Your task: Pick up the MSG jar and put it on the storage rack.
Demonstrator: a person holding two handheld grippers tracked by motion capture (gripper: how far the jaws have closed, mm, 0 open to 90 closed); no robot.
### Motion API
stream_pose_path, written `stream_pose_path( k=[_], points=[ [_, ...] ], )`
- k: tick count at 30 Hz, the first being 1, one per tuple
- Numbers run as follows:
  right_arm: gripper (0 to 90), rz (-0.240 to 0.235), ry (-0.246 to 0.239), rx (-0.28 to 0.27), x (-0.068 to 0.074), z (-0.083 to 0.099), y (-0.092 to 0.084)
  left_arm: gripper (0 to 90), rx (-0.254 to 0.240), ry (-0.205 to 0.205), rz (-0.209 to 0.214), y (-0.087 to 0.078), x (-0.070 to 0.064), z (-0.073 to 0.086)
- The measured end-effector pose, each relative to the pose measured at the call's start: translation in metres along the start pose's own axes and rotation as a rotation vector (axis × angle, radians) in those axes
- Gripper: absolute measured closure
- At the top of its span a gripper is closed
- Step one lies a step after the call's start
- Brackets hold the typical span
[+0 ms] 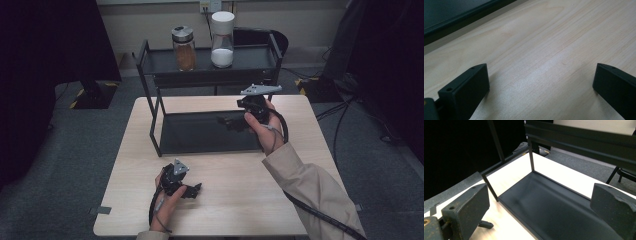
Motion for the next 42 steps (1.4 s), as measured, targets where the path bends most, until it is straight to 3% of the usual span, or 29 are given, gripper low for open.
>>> stream_pose_path(
  k=[19,42],
  points=[
    [1.4,-0.036,0.014,0.042,-0.003,0.051,0.012,0.0,-0.003,-0.005,-0.001,0.000,0.000,0.000],
    [1.2,-0.055,0.037,0.082,-0.014,0.109,-0.002,0.0,-0.003,-0.006,-0.001,0.000,0.000,0.000]
  ],
)
Point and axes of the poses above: each handheld gripper's, and its own axes: y roughly forward along the jaws, z roughly out of its underside, x roughly to its left, the point moved 4 cm from there along y, roughly forward along the jaws, and after that the axes turned 5 degrees about -y, right-handed, at the moved point
